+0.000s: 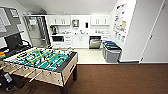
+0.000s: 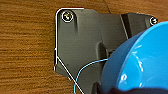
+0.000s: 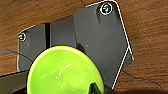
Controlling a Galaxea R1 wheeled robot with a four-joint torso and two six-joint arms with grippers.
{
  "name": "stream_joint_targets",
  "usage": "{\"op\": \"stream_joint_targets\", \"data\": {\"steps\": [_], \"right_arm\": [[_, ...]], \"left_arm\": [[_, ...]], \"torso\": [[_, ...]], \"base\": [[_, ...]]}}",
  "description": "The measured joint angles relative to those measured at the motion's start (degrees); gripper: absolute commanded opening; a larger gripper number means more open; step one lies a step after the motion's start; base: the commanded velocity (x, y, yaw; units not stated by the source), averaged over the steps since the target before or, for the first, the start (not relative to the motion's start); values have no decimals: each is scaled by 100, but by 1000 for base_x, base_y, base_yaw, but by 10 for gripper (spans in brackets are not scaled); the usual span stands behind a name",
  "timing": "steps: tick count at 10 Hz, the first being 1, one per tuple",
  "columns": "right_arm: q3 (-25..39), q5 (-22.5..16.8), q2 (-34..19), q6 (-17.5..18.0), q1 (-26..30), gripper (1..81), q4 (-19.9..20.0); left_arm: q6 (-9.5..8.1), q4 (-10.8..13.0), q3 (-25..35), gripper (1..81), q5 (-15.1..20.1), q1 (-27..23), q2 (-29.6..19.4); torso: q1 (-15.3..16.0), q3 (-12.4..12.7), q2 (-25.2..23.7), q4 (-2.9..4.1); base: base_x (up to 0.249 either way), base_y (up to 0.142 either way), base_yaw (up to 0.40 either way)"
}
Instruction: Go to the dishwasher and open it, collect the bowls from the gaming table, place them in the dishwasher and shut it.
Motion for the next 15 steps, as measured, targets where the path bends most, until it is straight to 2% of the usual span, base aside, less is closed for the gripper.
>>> {"op": "stream_joint_targets", "data": {"steps": [4,15], "right_arm": [[-12,0,-13,0,22,10,0],[-41,0,16,0,52,10,0]], "left_arm": [[-1,0,0,10,0,2,2],[0,0,2,10,0,18,30]], "torso": [[0,0,0,0],[0,0,0,0]], "base": [[177,-74,0],[180,0,0]]}}
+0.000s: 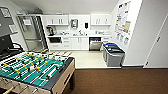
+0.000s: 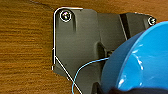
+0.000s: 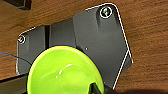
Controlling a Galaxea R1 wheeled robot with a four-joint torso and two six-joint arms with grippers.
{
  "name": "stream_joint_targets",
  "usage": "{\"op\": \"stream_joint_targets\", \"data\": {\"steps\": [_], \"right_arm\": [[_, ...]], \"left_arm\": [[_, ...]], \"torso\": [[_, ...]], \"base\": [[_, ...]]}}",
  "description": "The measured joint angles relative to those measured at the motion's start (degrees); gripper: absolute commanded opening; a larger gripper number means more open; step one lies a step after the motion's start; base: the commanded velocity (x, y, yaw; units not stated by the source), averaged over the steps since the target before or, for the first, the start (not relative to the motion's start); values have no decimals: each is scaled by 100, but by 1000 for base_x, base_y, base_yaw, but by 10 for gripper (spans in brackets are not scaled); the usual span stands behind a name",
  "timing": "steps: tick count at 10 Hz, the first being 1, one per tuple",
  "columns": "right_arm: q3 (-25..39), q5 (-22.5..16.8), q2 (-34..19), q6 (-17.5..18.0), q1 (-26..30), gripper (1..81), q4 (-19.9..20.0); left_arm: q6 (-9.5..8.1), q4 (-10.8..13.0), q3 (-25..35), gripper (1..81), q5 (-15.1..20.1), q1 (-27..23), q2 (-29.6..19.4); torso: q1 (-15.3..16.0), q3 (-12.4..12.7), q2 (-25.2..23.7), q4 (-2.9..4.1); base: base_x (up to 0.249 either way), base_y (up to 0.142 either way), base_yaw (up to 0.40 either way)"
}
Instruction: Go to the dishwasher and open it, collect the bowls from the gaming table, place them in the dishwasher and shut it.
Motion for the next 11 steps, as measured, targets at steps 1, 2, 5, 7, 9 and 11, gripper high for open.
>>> {"op": "stream_joint_targets", "data": {"steps": [1,2,5,7,9,11], "right_arm": [[-12,-6,0,0,-6,10,0],[-15,-9,0,0,-6,10,0],[-15,-13,48,0,-4,10,0],[-26,2,33,0,11,10,0],[-52,-2,-5,0,-52,10,0],[-22,5,63,0,-6,10,0]], "left_arm": [[-1,0,0,10,2,2,2],[-1,0,0,10,0,0,2],[-1,0,-5,10,2,0,2],[-1,0,-5,10,0,-13,24],[0,1,11,10,2,50,66],[-1,0,-35,10,-5,-16,17]], "torso": [[0,0,0,0],[0,0,0,0],[0,0,0,0],[4,0,2,0],[-9,2,-2,0],[-7,0,0,0]], "base": [[184,0,0],[184,-63,0],[184,-69,0],[184,-72,0],[184,-73,0],[185,-74,0]]}}
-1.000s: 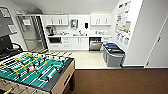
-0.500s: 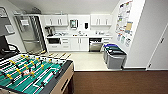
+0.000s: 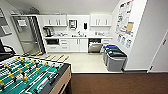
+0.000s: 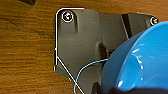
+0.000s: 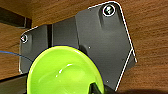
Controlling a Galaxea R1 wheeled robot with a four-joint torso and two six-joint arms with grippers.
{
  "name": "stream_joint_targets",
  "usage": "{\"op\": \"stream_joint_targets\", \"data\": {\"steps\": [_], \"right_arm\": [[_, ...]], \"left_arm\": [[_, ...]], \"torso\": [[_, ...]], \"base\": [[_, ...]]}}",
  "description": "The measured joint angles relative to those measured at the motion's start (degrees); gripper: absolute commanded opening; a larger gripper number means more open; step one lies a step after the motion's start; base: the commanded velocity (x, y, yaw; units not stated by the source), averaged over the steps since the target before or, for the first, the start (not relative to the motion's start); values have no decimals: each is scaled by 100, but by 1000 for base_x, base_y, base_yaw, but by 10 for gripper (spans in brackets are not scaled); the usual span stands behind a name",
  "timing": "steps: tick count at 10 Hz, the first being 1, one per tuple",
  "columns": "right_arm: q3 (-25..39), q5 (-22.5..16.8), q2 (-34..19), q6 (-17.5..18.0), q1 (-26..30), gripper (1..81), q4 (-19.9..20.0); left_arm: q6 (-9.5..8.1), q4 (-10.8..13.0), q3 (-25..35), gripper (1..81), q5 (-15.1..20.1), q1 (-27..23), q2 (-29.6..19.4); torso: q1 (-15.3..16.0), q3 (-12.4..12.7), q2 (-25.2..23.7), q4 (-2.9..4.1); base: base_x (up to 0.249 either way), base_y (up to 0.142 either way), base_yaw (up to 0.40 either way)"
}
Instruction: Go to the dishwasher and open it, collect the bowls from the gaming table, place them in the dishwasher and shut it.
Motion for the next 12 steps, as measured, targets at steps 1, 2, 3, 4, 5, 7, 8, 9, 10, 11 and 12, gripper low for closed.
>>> {"op": "stream_joint_targets", "data": {"steps": [1,2,3,4,5,7,8,9,10,11,12], "right_arm": [[-1,-5,-5,0,-2,10,-1],[-1,-10,-16,0,-20,10,-1],[-9,-7,-22,0,-27,10,-1],[-9,-5,-16,0,-24,10,-1],[-9,-7,-16,0,-28,10,-1],[-11,-2,-18,0,-22,10,-1],[-11,-2,-18,0,-18,10,-1],[-12,-10,-11,0,-30,10,-1],[-12,-10,0,0,-18,10,-1],[-12,6,-20,0,20,10,0],[-20,6,-29,0,2,10,0]], "left_arm": [[1,1,10,10,5,9,11],[1,1,11,10,7,33,27],[1,1,13,10,5,30,30],[1,1,11,10,5,13,27],[1,1,11,10,7,20,29],[1,1,10,10,5,27,22],[1,1,11,10,5,30,30],[1,1,16,10,11,35,27],[1,1,10,10,7,5,13],[1,1,11,10,-21,-17,29],[0,1,21,10,-32,7,38]], "torso": [[0,0,0,0],[-2,0,0,0],[-2,0,0,0],[0,0,2,0],[0,0,0,0],[0,0,0,0],[-2,0,0,0],[-3,0,0,0],[2,0,2,0],[2,0,2,0],[0,0,2,0]], "base": [[185,-74,0],[185,-74,0],[185,-74,0],[185,-74,0],[185,-74,0],[185,-74,0],[186,-74,0],[185,-74,0],[186,-74,0],[185,-74,0],[185,-74,0]]}}
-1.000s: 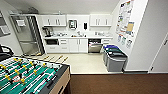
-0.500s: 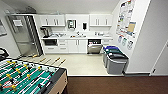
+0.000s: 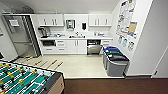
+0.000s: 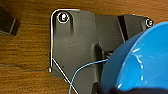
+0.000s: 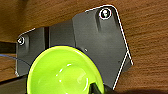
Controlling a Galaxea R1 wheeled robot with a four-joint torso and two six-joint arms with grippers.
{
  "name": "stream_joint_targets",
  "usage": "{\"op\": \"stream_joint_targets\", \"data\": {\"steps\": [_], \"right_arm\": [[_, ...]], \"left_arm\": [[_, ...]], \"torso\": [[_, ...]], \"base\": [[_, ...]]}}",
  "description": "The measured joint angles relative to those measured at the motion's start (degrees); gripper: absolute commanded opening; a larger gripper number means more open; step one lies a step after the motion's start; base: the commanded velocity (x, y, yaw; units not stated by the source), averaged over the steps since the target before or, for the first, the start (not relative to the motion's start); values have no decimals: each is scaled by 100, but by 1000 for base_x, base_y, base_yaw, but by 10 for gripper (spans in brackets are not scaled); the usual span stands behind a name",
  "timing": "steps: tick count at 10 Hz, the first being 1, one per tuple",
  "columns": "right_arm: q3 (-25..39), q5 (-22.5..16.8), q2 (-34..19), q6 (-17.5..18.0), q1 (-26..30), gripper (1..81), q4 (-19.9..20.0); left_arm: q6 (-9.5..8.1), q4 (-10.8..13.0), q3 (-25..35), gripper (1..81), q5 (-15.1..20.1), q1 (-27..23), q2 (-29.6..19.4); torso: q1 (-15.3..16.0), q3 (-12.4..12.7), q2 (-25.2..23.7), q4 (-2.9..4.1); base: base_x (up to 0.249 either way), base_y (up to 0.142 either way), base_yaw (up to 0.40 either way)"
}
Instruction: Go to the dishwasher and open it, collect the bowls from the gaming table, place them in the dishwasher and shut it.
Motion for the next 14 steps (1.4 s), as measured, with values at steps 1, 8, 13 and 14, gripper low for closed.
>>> {"op": "stream_joint_targets", "data": {"steps": [1,8,13,14], "right_arm": [[2,-11,30,0,-38,10,-1],[-9,-11,29,0,-5,10,-1],[-4,-13,30,0,-16,10,-1],[-4,-9,29,0,-16,10,-1]], "left_arm": [[1,0,-7,10,39,56,-13],[0,-1,1,10,37,26,-9],[1,-1,-5,10,39,23,-41],[1,-1,-5,10,37,20,-39]], "torso": [[-6,0,-2,0],[-6,0,-2,0],[-3,0,-2,0],[-3,0,-2,0]], "base": [[185,-74,0],[185,-32,0],[186,0,0],[191,0,0]]}}
